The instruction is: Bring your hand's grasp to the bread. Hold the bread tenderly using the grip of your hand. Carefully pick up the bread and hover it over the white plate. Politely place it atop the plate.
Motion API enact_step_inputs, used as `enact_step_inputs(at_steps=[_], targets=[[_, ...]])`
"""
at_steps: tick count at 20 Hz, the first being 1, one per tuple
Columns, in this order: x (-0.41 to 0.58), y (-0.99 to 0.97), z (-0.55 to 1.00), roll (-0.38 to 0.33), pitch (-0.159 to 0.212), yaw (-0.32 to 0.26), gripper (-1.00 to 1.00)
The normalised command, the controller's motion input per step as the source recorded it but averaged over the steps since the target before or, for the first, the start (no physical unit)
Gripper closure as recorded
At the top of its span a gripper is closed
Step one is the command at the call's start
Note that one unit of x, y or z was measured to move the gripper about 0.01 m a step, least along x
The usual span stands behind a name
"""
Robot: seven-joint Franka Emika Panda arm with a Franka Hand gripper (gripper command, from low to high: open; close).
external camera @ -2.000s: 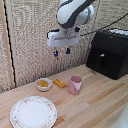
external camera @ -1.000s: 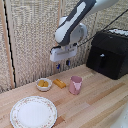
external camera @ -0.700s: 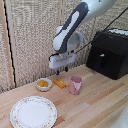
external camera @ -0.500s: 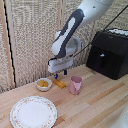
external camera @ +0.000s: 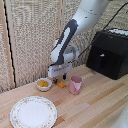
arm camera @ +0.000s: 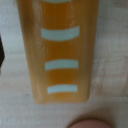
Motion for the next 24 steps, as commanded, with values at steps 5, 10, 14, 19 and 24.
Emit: enact_step_inputs(at_steps=[5, 10, 14, 19, 24], targets=[[0.186, -0.11, -0.06, 0.002, 0.037, 0.051, 1.0], [0.085, -0.11, 0.0, 0.017, 0.012, 0.0, 1.0], [-0.026, -0.06, 0.03, 0.007, -0.013, -0.016, 1.0], [-0.014, -0.01, 0.51, 0.036, -0.02, -0.026, 1.0], [-0.001, 0.0, 1.0, 0.033, 0.024, -0.007, 1.0]])
